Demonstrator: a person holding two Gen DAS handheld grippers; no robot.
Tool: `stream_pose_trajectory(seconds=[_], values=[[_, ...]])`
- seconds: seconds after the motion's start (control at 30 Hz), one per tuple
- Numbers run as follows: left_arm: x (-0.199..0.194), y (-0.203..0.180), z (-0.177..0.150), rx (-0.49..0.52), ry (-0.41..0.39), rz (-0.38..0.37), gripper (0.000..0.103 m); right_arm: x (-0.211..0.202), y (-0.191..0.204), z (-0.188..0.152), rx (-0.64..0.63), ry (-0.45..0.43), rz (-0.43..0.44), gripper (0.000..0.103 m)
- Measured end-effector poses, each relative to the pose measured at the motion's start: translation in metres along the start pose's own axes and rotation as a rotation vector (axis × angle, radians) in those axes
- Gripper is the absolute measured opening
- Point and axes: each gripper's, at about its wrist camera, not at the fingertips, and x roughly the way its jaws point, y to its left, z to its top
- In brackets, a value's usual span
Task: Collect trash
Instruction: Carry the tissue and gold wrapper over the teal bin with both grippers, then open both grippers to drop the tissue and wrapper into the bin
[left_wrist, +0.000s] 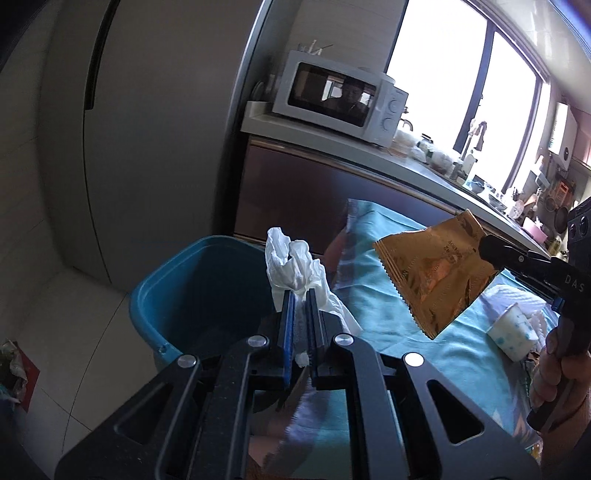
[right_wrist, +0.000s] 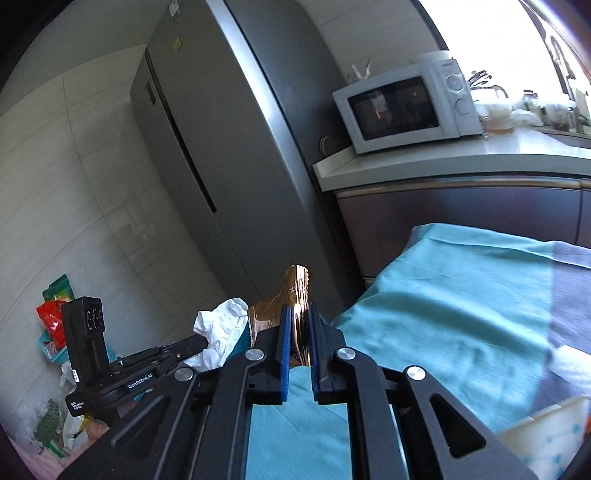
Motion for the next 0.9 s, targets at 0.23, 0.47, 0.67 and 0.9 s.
stream_pose_trajectory(seconds=[0.23, 0.47, 0.67, 0.9], values=[[0.026, 0.029, 0.006, -0.016, 0.031, 0.073, 0.007, 0.057, 0.014, 0.005, -0.019, 0.089, 0.012, 0.008], [0.053, 0.043, 0.004, -0.027, 0.070, 0.126, 0.007, 0.109, 0.022, 0.005, -0.006, 0.186, -0.006, 0.008], [0.075, 0.051, 0.001, -0.034, 0.103, 0.155, 0.008, 0.142, 0.022, 0.001, 0.011, 0.270, -0.033, 0.010], [0.090, 0.058, -0.010, -0.050, 0.120, 0.197, 0.009, 0.162, 0.023, -0.003, 0.005, 0.334, -0.049, 0.018]])
